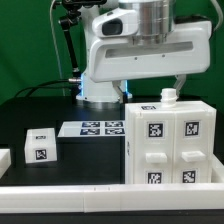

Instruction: Assemble cabinet

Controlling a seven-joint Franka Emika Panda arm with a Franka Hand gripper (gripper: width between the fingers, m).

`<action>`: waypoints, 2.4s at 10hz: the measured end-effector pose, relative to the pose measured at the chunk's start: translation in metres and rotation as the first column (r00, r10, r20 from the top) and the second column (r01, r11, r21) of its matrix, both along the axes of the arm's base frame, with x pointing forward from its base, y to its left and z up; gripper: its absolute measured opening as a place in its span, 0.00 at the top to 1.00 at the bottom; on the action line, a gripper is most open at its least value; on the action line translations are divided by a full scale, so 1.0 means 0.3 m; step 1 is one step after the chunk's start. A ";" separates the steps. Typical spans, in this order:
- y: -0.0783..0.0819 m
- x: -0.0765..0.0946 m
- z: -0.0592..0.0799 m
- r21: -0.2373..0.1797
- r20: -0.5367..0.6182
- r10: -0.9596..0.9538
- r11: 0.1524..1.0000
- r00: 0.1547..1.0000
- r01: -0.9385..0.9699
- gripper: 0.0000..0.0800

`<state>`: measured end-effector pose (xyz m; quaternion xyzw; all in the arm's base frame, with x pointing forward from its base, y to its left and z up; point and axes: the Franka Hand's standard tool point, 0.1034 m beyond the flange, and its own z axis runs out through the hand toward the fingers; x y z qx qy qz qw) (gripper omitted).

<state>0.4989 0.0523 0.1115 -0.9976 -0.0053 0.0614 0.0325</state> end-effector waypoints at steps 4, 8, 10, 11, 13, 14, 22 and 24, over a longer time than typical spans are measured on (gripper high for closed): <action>-0.086 -0.052 -0.035 -0.004 0.019 0.034 0.999 0.999 -0.034 0.00; -0.101 -0.063 -0.043 0.005 0.018 0.083 0.997 0.996 -0.083 0.00; -0.271 -0.135 -0.082 0.017 0.017 0.152 0.988 0.988 -0.153 0.00; -0.347 -0.169 -0.105 0.023 0.024 0.169 0.985 0.985 -0.170 0.00; -0.522 -0.202 -0.121 0.024 0.035 0.223 0.974 0.974 -0.224 0.00; -0.581 -0.200 -0.106 0.024 0.034 0.224 0.974 0.974 -0.225 0.00; -0.625 -0.188 -0.141 -0.003 0.057 0.276 0.961 0.959 -0.277 0.00; -0.677 -0.196 -0.171 -0.017 0.070 0.293 0.956 0.954 -0.293 0.00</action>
Offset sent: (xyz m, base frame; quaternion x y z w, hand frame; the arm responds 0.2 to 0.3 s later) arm 0.0000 0.0000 0.0000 0.0000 0.0000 0.0000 1.0000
